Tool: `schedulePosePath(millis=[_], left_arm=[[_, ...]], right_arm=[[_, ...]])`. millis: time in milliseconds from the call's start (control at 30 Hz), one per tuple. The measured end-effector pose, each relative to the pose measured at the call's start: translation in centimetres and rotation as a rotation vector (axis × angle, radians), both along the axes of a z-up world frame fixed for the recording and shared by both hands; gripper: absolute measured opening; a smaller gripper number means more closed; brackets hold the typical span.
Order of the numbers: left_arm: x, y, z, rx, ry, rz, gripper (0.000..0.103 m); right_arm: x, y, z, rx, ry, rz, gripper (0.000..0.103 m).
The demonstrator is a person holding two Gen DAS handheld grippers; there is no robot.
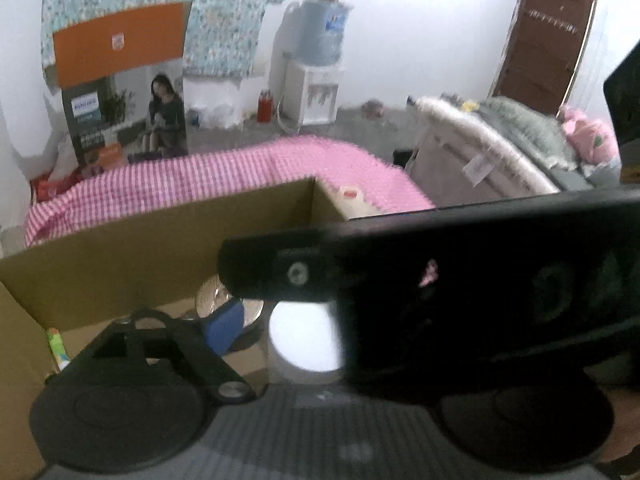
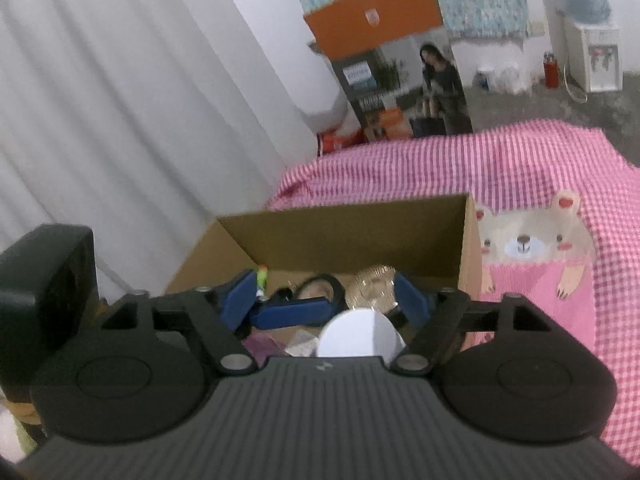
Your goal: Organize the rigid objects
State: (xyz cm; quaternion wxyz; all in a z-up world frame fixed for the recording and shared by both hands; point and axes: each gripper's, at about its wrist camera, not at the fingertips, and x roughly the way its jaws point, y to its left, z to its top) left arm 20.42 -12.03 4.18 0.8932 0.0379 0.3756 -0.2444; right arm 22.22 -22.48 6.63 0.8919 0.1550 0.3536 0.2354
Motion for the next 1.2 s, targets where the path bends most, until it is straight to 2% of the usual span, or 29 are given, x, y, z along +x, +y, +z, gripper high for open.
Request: schedulePosePath(millis=[67, 200, 300, 467, 600, 800, 967, 1100, 1200], left_arm=[[-0.8, 0.3, 0.8, -0.016, -0.024, 0.011, 0.09], [-3.4, 0.5, 2.7, 0.006, -0.107, 0.04, 0.092], [-5.3, 1.0, 4.1, -0.004, -0.157, 0.044, 0.095], [-8.1, 2.7, 5.9, -0.072, -0.175, 0.058, 0.102], [-10.1, 4.0, 6.3, -0.06, -0.159, 0.053, 0.103], [-13.4, 5.5, 5.4, -0.01, -0.194, 0.16, 0.103], [-14.1, 5.7, 4.2, 0.057, -0.168, 0.286, 0.103], [-14.4, 6.8, 3.6, 0.04, -0.142, 0.314, 0.103], [-14.6, 7.3, 3.1, 0.048, -0.163, 0.334, 0.103]], right_arm=[[-0.9, -0.1, 1.0, 0.013, -0.042, -0.009, 0.082], [-3.3, -0.5, 3.4, 0.034, -0.133, -0.033, 0.084], [-5.4, -0.8, 5.2, 0.065, -0.199, -0.037, 0.093], [-9.4, -1.0, 7.6, 0.121, -0.284, -0.038, 0.102], [-12.8, -0.9, 8.5, 0.126, -0.345, -0.055, 0.102], [-17.0, -0.1, 7.2, 0.08, -0.36, -0.122, 0.102], [-18.5, 1.0, 4.8, 0.013, -0.305, -0.206, 0.102], [-19.6, 1.7, 3.1, -0.028, -0.275, -0.266, 0.102], [-19.6, 2.5, 2.1, -0.077, -0.251, -0.292, 0.102]])
